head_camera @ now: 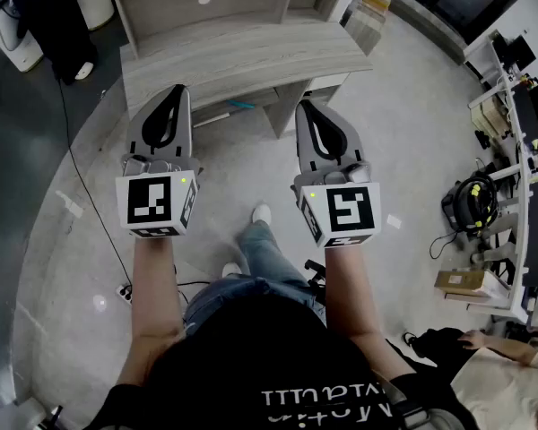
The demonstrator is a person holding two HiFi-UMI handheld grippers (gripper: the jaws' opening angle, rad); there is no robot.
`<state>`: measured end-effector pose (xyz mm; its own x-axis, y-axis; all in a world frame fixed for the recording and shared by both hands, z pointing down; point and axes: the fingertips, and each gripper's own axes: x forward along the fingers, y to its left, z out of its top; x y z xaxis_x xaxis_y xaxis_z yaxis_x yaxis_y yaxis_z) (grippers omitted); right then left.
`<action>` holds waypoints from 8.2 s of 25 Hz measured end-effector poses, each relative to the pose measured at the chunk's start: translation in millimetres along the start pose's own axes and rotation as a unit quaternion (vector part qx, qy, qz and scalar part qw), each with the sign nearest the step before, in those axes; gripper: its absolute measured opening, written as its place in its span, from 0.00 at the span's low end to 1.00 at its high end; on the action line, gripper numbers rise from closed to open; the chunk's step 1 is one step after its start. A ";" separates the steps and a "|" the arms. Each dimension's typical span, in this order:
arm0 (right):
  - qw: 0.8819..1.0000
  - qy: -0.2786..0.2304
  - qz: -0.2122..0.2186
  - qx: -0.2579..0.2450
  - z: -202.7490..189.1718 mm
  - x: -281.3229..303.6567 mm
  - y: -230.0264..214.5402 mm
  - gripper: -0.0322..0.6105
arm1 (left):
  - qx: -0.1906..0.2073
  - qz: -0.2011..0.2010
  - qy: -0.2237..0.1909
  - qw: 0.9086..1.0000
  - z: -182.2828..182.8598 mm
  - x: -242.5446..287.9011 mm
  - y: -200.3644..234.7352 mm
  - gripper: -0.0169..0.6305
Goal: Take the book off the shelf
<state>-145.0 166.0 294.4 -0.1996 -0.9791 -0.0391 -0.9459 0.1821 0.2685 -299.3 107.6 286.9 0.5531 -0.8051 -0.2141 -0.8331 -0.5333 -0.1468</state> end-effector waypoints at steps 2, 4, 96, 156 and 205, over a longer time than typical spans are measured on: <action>1.000 -0.002 0.000 -0.002 -0.1 9.2 -3.9 0.07 | 0.001 0.002 -0.002 1.000 -0.7 6.4 4.1 0.04; 1.000 -0.006 -0.001 -0.001 0.7 17.1 -7.7 0.07 | 0.005 0.004 -0.002 1.000 -1.6 12.5 7.0 0.04; 0.998 -0.002 0.049 0.040 -122.8 486.9 -379.0 0.07 | 0.418 -0.007 0.224 0.880 -182.3 615.0 54.5 0.87; 0.989 -0.028 0.139 0.044 -114.2 448.8 -373.2 0.07 | 0.615 0.037 0.346 0.707 -202.5 604.7 48.4 0.46; 0.986 -0.051 0.154 0.048 -66.2 357.4 -309.3 0.07 | 0.348 0.110 0.270 0.891 -131.4 454.7 -4.4 0.39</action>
<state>93.2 -246.2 261.1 -0.5010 -0.8628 -0.0682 -0.8554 0.4816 0.1908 -44.6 -290.2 317.1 0.1380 -0.9778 0.1579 -0.6132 -0.2095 -0.7616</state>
